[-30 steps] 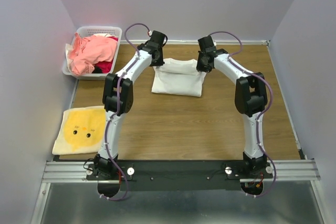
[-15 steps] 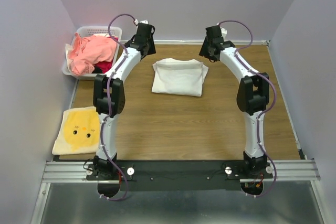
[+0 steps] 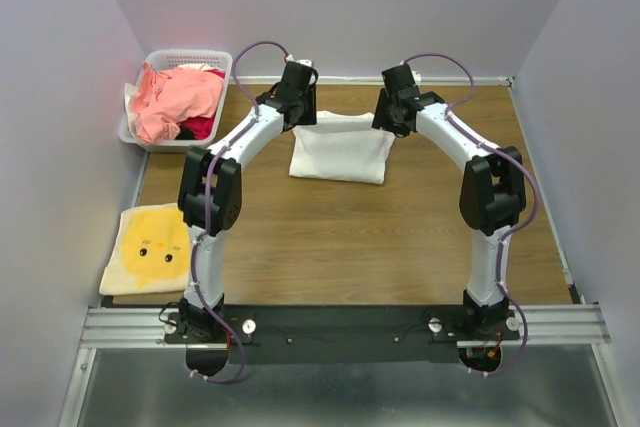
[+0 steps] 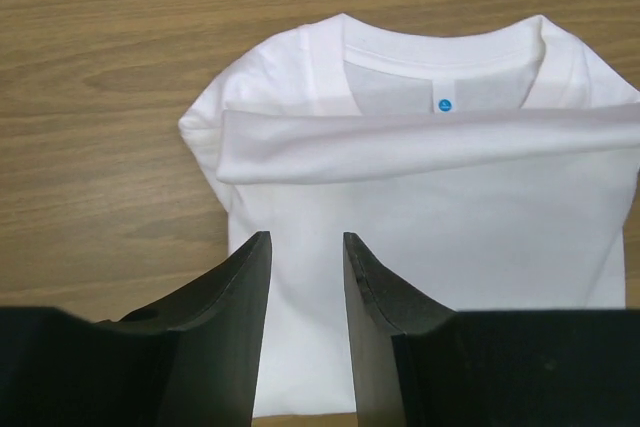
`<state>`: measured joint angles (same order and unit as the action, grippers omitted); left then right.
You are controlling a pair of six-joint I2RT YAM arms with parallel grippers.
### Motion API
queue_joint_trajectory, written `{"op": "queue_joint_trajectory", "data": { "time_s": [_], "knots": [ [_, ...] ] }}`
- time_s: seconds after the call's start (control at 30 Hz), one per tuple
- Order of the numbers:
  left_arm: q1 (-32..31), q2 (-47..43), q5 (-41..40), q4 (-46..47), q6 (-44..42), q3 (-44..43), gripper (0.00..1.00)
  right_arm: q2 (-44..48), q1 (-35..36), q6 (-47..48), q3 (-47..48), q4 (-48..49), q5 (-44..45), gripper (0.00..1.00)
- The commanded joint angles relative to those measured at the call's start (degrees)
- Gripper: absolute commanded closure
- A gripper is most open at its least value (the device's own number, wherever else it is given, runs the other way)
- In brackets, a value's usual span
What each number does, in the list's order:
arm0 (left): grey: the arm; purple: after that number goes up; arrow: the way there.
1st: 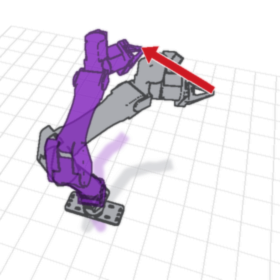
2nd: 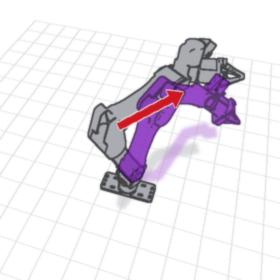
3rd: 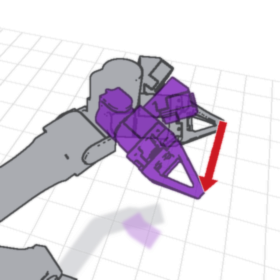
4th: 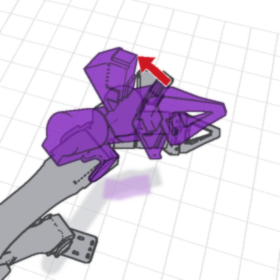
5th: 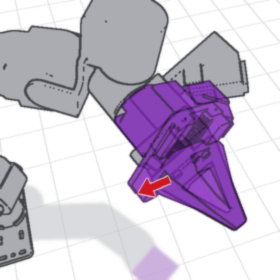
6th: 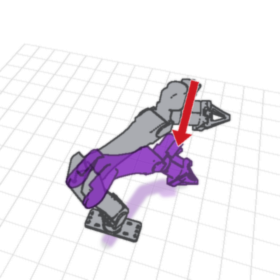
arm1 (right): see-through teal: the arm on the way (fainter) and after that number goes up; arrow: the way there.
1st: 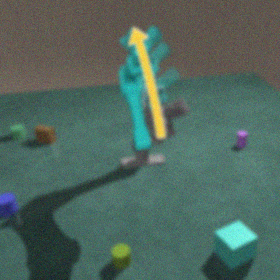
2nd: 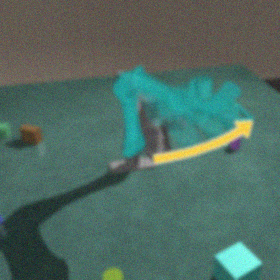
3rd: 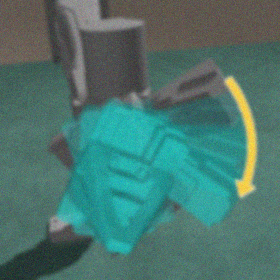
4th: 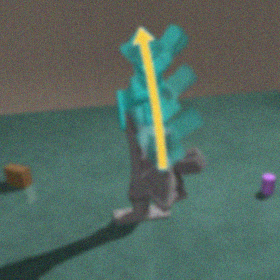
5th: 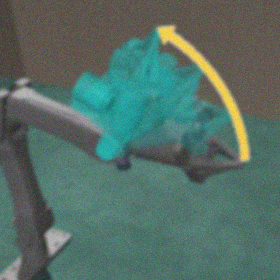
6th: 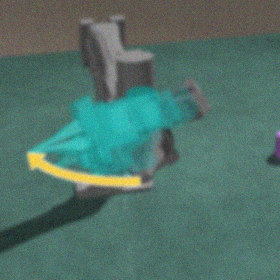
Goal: Fold and stack the t-shirts
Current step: Fold the tshirt
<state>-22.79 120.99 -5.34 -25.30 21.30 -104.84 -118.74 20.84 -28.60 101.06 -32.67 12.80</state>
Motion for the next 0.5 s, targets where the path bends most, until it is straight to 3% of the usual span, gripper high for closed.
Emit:
{"op": "queue_joint_trajectory", "data": {
  "time_s": [0.0,0.3,0.47],
  "knots": [
    [-0.9,0.6,1.6,-0.2,-1.0,-1.7,0.57,0.8,1.4,-0.4,-0.5,0.3,-2.7,0.41],
    [-1.2,9.0,0.4,-7.5,0.1,-11.4,0.6,-7.0,1.7,-1.0,5.2,0.2,-5.3,0.42],
    [-1.3,8.2,1.5,-7.6,0.5,-9.7,0.61,-10.8,1.6,-1.5,9.6,0.2,-5.3,0.42]
  ]
}}
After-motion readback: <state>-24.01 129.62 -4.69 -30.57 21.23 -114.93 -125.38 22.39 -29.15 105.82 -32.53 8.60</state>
